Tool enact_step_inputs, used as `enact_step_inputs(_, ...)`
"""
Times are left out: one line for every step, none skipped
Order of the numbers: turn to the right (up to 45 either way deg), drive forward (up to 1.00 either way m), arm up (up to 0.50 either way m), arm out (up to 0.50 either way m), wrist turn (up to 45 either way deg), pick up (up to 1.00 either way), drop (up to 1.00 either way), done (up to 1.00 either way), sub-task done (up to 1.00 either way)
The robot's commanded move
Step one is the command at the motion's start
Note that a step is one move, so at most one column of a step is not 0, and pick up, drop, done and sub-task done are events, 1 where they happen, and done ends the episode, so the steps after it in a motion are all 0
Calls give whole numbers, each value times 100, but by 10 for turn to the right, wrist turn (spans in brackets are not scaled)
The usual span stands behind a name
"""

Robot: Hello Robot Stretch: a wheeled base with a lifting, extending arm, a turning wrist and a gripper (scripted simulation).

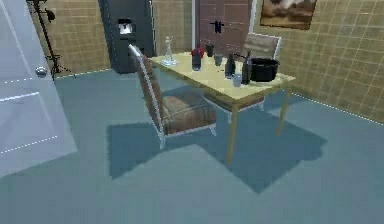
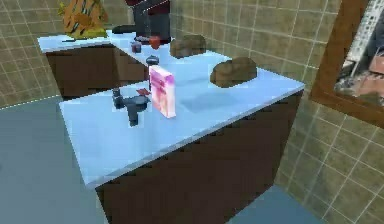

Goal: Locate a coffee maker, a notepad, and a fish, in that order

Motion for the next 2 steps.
enact_step_inputs(0, 50, 0, 0, 0, 0, 0, 0, 0)
enact_step_inputs(450, 0, 0, 0, 0, 0, 0, 0, 0)
